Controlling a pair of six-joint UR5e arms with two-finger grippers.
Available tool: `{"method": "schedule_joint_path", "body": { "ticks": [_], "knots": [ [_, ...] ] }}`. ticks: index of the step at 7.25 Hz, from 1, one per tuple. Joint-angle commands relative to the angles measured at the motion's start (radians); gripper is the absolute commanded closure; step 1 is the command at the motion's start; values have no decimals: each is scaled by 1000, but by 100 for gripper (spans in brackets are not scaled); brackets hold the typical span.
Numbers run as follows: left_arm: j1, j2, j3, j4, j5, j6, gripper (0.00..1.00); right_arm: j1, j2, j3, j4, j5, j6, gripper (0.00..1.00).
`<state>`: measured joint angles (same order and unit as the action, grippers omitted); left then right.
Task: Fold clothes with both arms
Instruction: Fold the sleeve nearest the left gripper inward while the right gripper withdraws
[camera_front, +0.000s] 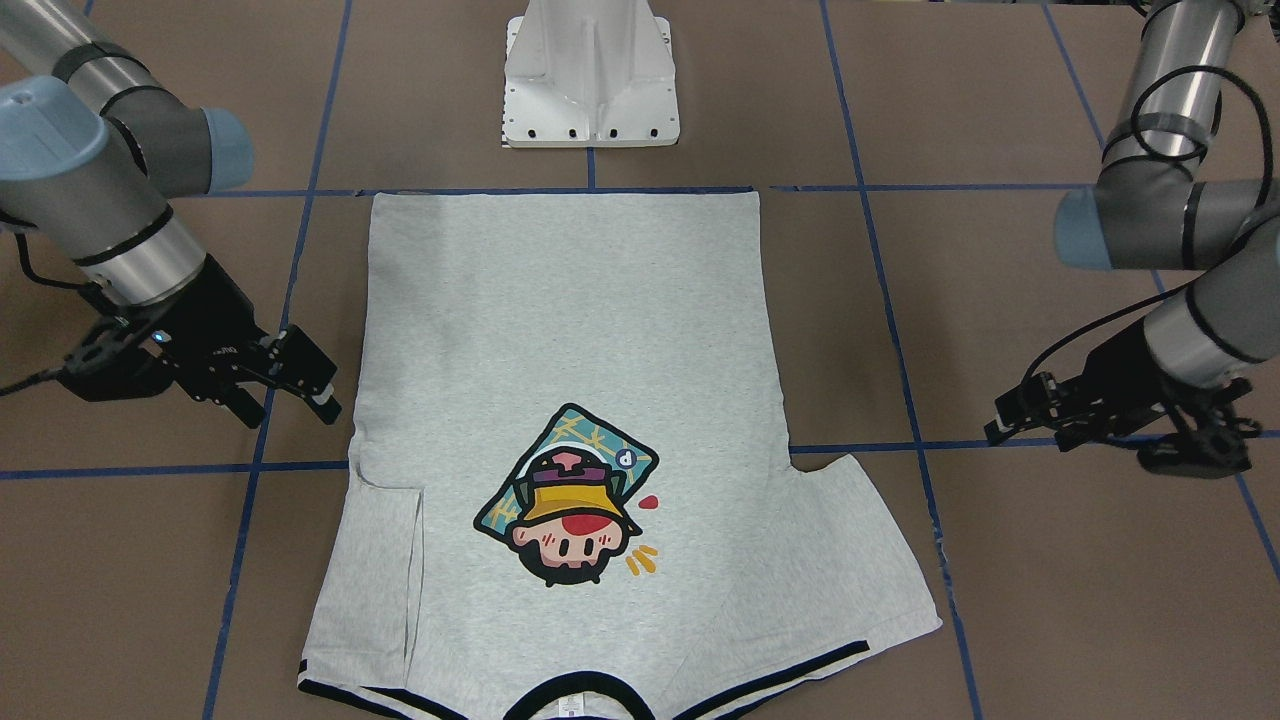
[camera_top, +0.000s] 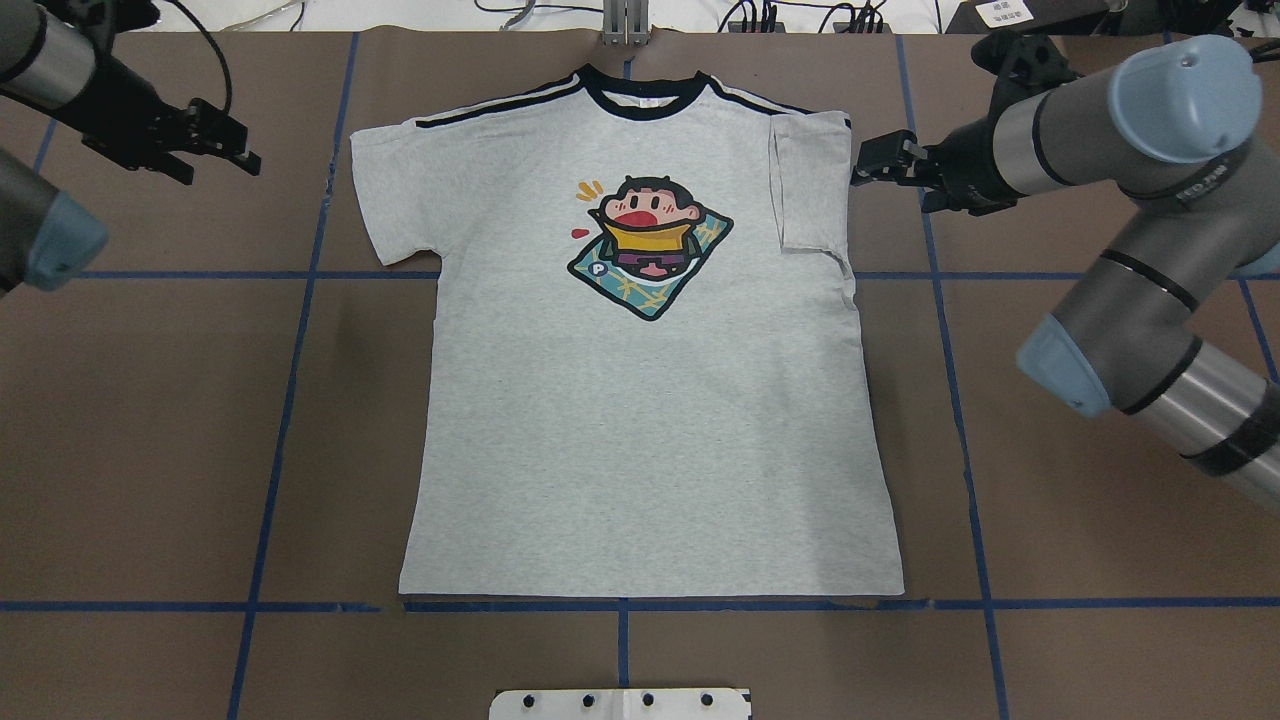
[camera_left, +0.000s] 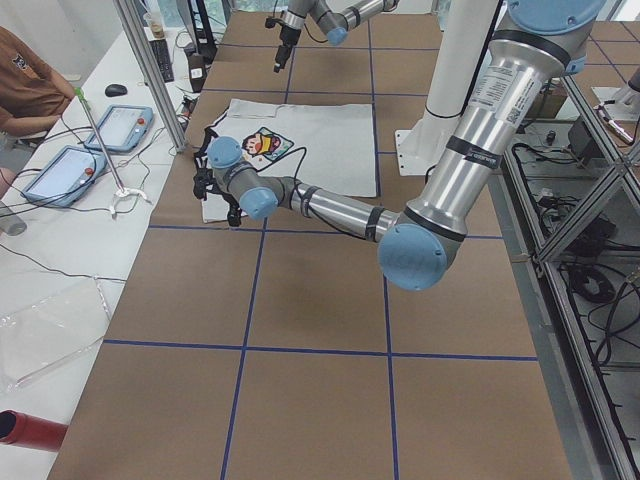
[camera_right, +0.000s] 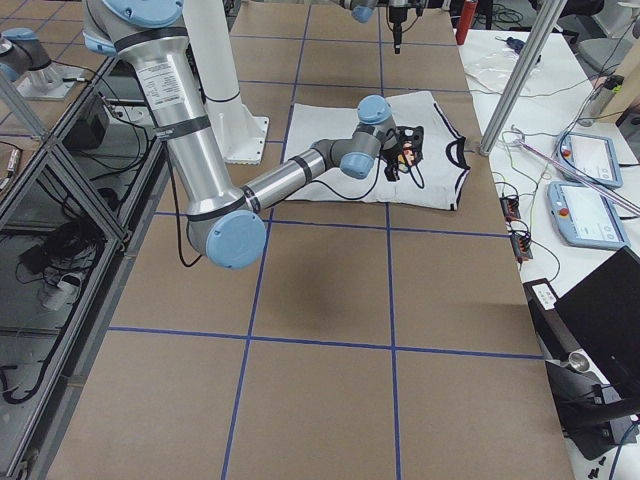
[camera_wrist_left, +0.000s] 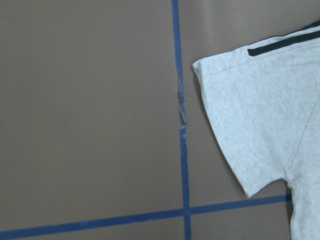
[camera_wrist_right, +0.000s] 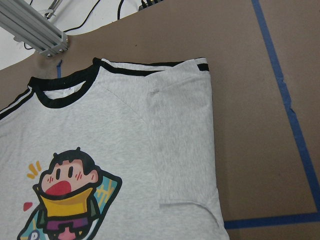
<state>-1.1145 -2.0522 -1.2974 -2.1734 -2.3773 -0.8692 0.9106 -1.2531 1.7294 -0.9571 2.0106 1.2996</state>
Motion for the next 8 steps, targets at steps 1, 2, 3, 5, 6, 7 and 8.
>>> {"method": "schedule_joint_path", "body": {
  "ticks": [1, 2, 3, 5, 6, 7, 8],
  "knots": [
    [41, -145, 265, -231, 124, -149, 11, 13, -103, 111, -2, 30, 0, 0],
    [57, -196, 359, -279, 172, -152, 14, 14, -112, 117, 1, 27, -2, 0],
    [62, -254, 456, -333, 193, -156, 19, 13, -109, 116, -2, 20, 0, 0],
    [97, -331, 585, -380, 245, -166, 36, 13, -109, 114, -2, 19, 0, 0],
    [110, -351, 651, -441, 280, -168, 44, 13, -109, 113, -2, 17, 0, 0],
    [116, -364, 667, -444, 300, -171, 50, 13, -111, 111, -2, 16, -2, 0],
    [117, -365, 678, -445, 312, -171, 53, 13, -109, 110, -2, 4, -2, 0]
  ]
}}
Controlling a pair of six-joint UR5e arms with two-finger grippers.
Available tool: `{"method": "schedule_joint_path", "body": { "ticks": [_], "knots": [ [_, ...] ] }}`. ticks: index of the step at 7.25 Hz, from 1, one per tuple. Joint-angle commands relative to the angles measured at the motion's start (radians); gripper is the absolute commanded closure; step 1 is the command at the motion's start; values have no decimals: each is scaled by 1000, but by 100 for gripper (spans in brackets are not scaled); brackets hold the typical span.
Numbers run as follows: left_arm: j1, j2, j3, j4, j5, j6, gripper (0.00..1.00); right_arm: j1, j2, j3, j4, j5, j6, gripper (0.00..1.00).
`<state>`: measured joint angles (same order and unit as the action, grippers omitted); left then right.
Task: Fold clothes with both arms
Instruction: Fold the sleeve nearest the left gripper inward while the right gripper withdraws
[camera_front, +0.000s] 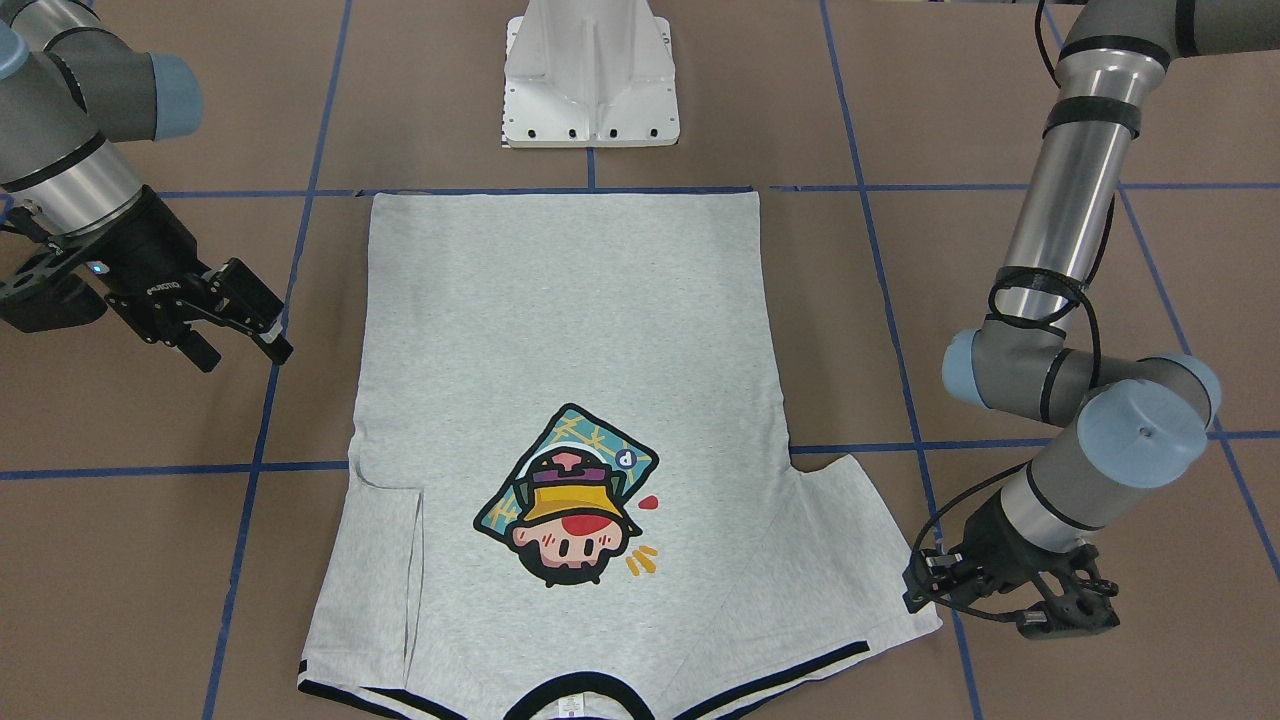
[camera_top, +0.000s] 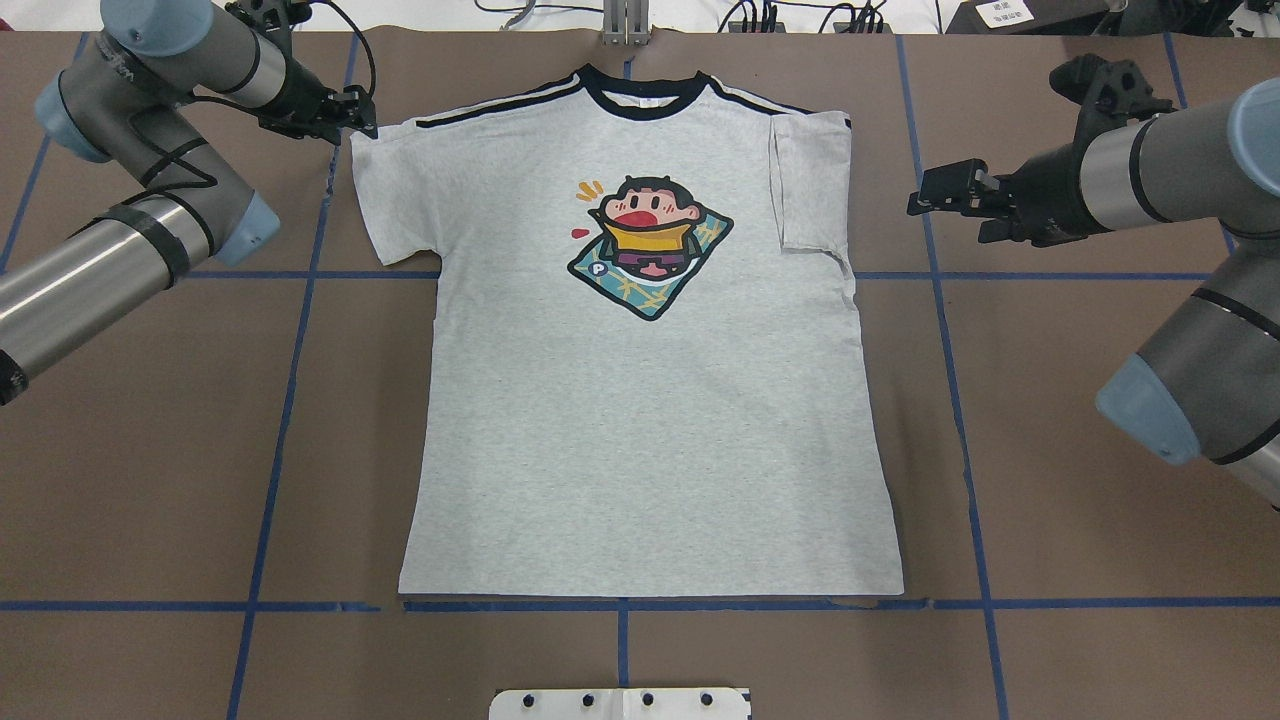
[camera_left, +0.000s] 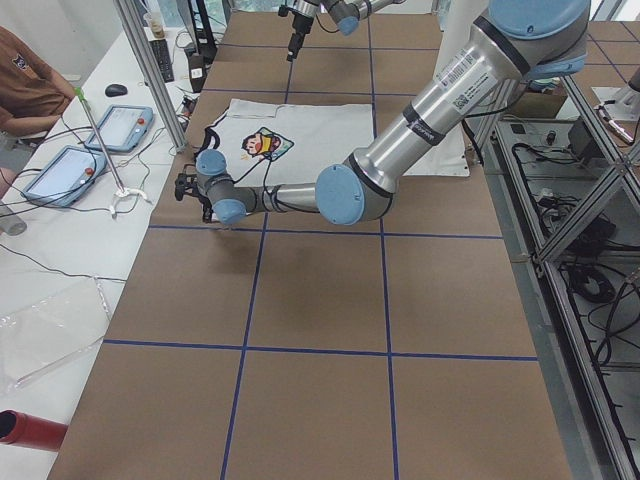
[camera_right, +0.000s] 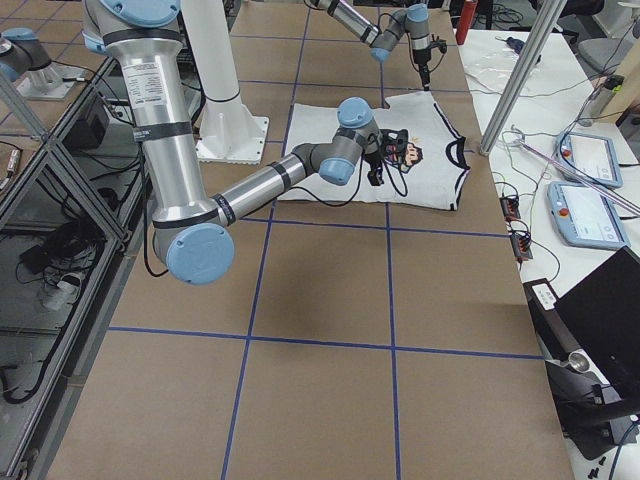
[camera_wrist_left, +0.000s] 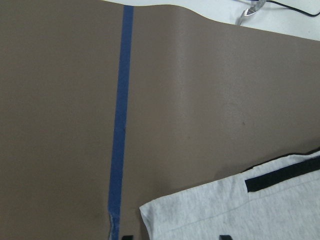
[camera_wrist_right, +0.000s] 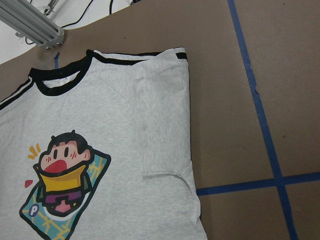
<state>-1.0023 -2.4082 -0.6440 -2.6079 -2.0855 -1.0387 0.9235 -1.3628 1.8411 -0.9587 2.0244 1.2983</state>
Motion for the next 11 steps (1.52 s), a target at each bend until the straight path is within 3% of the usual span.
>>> {"method": "schedule_joint_path", "body": {
  "ticks": [1, 3, 4, 5, 7, 9, 10, 11],
  "knots": [
    [17, -15, 30, -12, 40, -3, 56, 0, -1, -2, 0, -12, -1, 0],
    [21, -15, 47, -27, 45, -3, 62, 1, -2, 1, 0, -15, -1, 0],
    [21, -15, 47, -29, 47, -3, 77, 1, -4, 0, 0, -16, -1, 0],
    [21, -14, 47, -34, 47, -3, 100, 1, -5, 1, 0, -22, -1, 0],
    [18, -19, 17, -35, 45, -20, 100, 3, -5, 0, -2, -23, -1, 0],
    [57, -23, -160, 11, 45, -189, 100, 5, -5, 3, 0, -26, -1, 0],
    [103, -49, -181, 37, 76, -248, 100, 6, -7, 0, -2, -26, -1, 0],
    [149, -84, -174, 37, 179, -257, 100, 5, -15, -2, -2, -33, -1, 0]
  ]
}}
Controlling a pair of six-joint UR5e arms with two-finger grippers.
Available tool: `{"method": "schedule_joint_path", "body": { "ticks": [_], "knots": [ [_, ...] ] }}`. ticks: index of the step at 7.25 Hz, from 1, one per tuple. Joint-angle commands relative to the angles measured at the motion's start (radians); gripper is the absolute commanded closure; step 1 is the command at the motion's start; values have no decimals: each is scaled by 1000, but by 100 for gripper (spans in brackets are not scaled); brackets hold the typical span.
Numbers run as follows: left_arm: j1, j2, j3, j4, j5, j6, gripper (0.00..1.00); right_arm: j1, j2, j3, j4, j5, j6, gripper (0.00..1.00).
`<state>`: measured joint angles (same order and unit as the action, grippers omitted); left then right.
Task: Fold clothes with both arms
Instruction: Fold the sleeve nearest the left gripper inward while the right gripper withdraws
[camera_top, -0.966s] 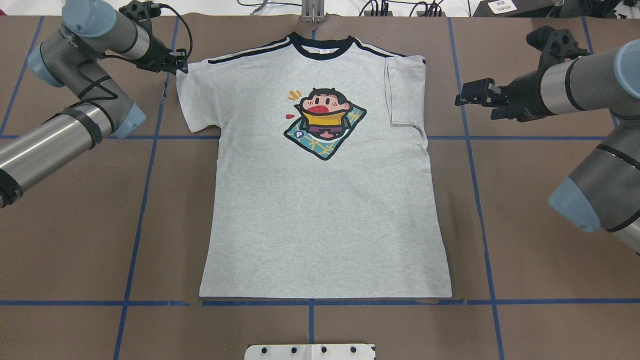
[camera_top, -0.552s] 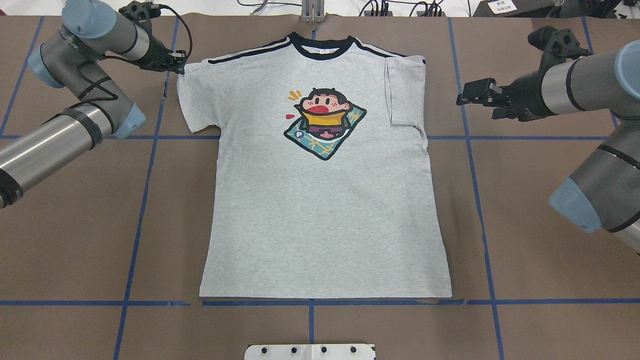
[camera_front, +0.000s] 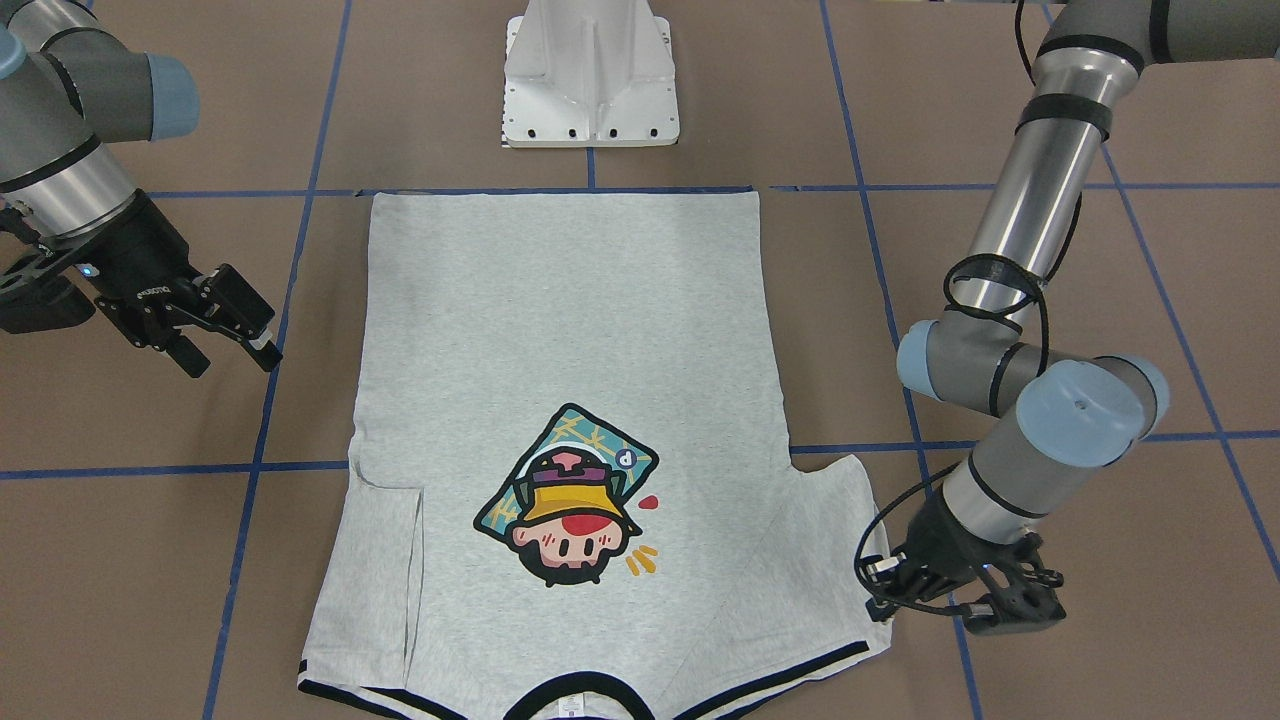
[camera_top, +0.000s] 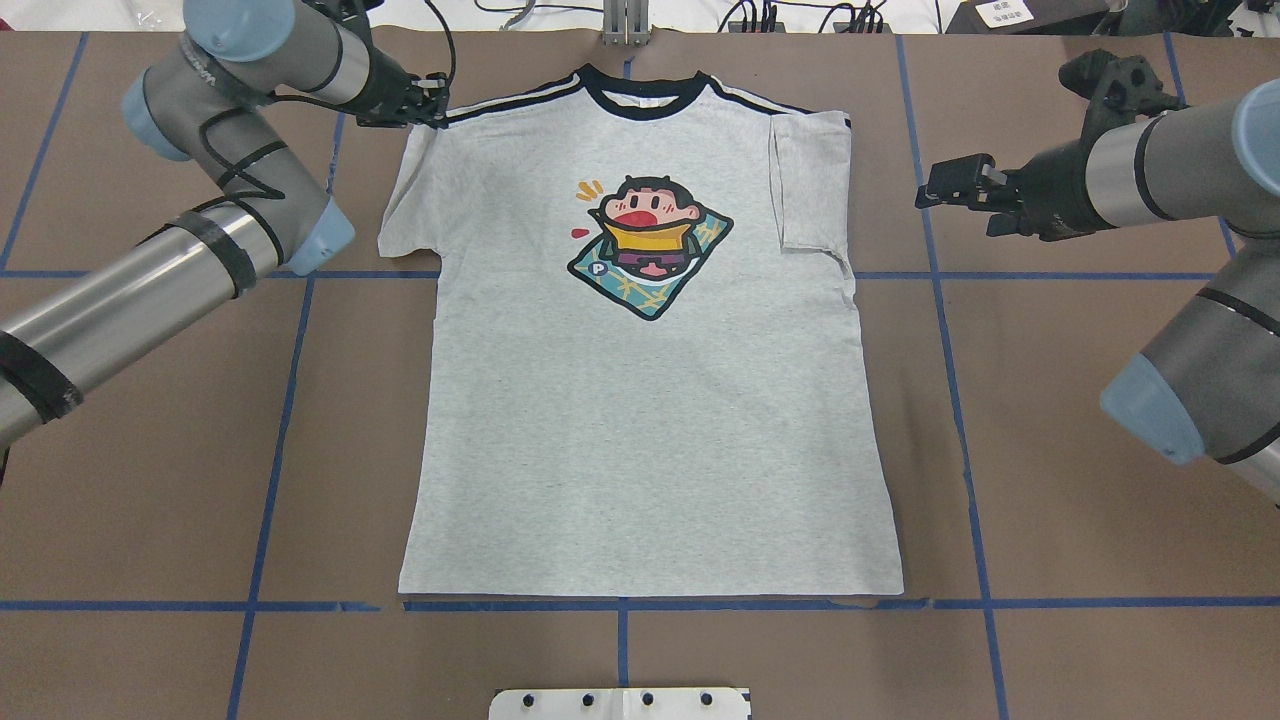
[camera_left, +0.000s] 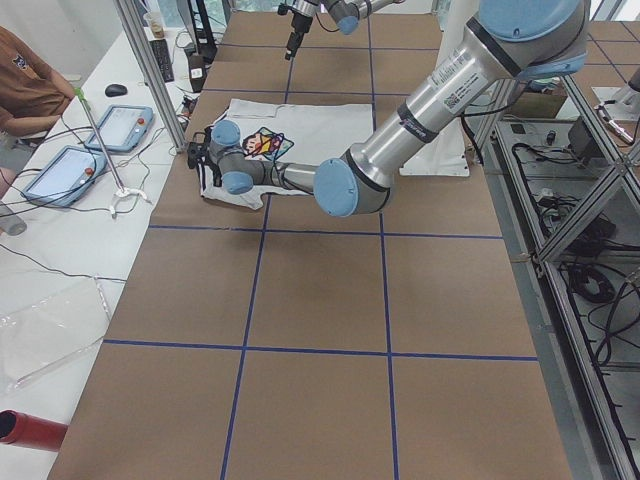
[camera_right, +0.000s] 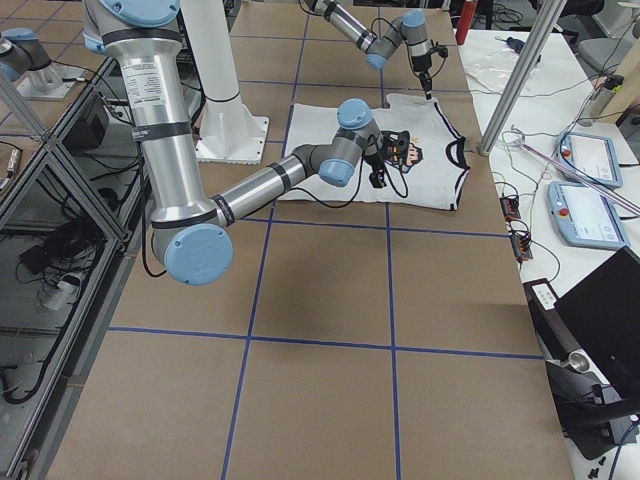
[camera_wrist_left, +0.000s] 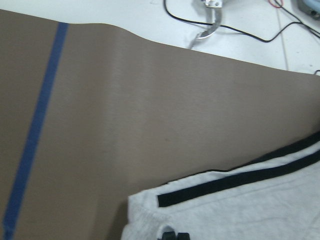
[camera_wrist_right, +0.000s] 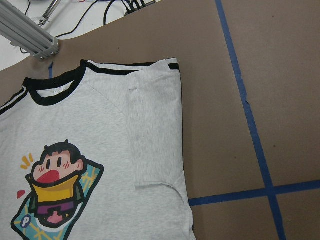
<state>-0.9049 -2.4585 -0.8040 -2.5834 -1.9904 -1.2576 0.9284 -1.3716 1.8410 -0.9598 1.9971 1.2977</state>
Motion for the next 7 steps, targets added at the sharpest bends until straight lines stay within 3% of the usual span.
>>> {"method": "schedule_joint_path", "body": {
  "ticks": [1, 3, 6, 7],
  "knots": [
    [67, -60, 24, 12, 122, -48, 100, -2, -9, 0, 0, -26, 0, 0],
    [75, -129, 138, 3, 183, -46, 100, -2, -9, 0, 0, -38, 0, 0],
    [89, -134, 193, -64, 231, -42, 100, -5, 0, -11, -2, -46, 0, 0],
    [93, -137, 190, -78, 231, -39, 60, -5, 2, -9, -4, -43, 2, 0]
  ]
}}
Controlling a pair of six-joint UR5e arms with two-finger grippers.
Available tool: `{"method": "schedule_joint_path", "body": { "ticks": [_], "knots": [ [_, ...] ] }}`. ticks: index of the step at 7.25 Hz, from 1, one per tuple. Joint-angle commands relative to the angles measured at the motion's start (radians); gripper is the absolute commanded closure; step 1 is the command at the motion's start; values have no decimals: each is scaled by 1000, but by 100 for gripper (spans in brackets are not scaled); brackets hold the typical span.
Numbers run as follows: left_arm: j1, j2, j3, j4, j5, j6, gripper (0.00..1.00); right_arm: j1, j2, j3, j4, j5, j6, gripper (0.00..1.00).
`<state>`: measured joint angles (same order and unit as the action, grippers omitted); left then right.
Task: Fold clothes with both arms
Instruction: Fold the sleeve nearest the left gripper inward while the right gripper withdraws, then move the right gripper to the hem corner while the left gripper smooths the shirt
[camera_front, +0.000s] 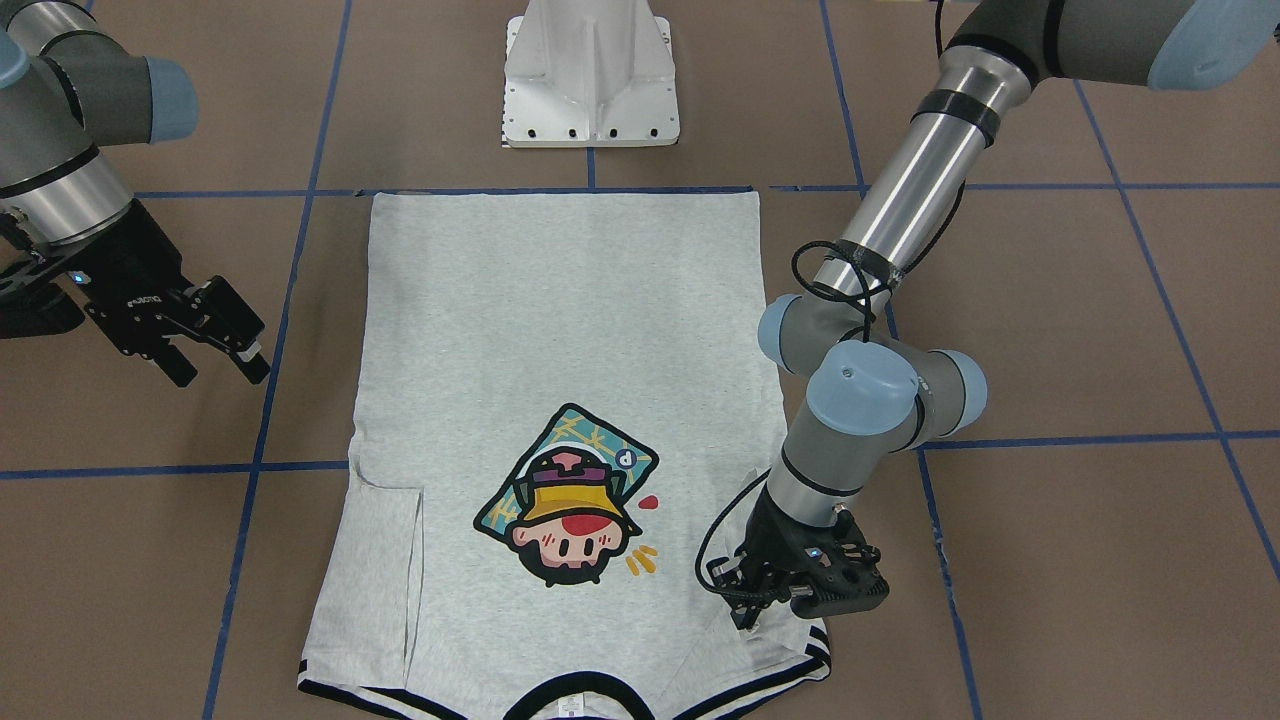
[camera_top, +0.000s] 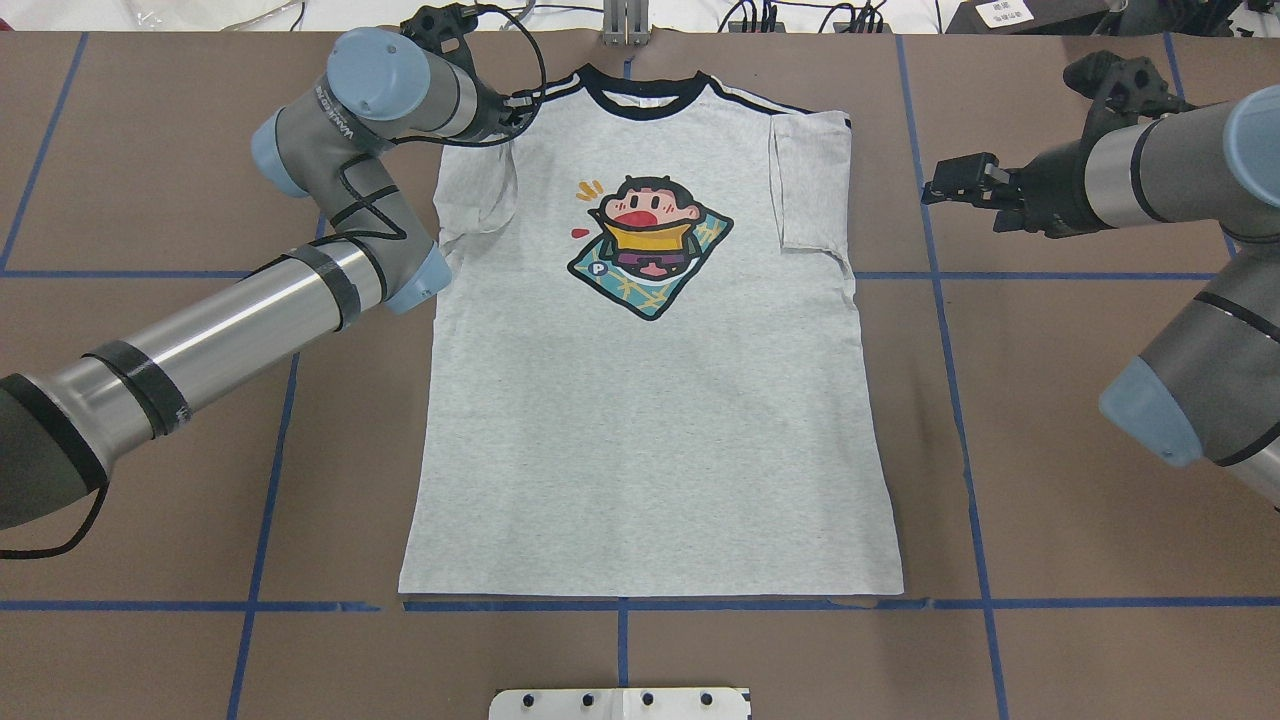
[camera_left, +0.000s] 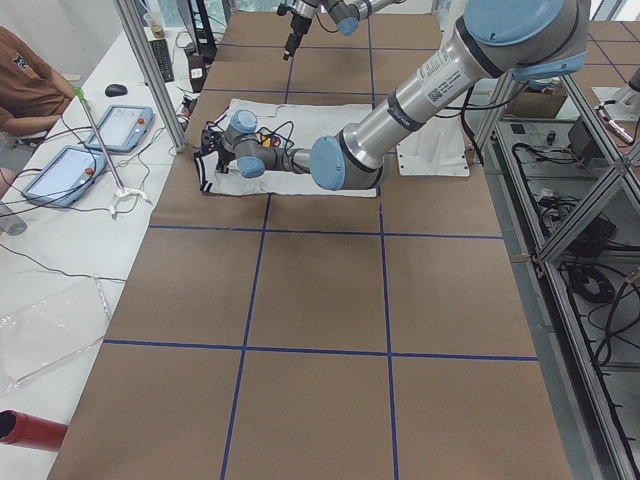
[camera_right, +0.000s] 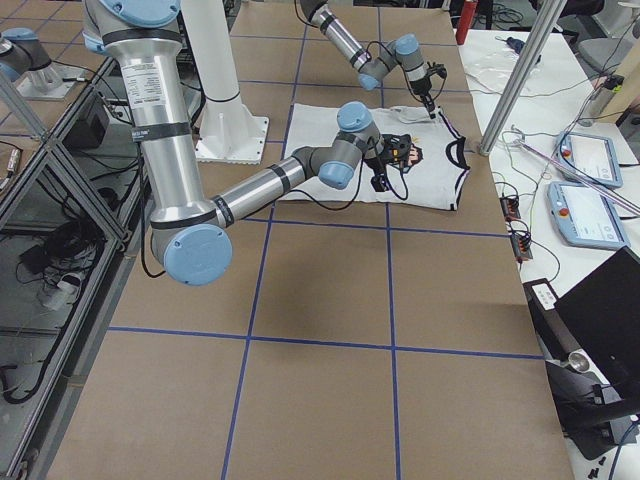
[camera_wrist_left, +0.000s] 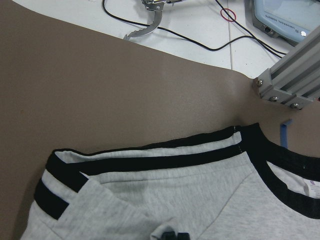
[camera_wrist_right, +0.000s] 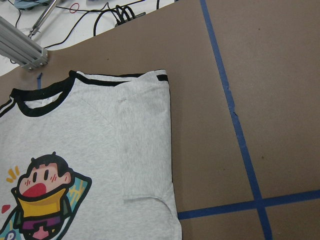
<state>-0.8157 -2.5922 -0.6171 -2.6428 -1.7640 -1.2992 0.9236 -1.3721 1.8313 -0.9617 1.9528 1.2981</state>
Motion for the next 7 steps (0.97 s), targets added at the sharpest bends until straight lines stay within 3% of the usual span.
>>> {"method": "schedule_joint_path", "body": {
  "ticks": [1, 3, 5, 6, 7],
  "knots": [
    [9, -12, -12, -19, -3, 1, 39, -8, 4, 2, -18, 2, 3, 0],
    [26, 73, -198, -13, -5, -5, 38, -73, 7, 26, -46, -21, 119, 0],
    [93, 267, -510, -2, -50, -46, 38, -188, -9, 89, -99, -70, 333, 0],
    [111, 306, -592, 0, -95, -111, 38, -280, -45, 193, -226, -134, 386, 0],
    [115, 363, -660, -2, -113, -158, 38, -405, -89, 248, -264, -287, 470, 0]
  ]
}}
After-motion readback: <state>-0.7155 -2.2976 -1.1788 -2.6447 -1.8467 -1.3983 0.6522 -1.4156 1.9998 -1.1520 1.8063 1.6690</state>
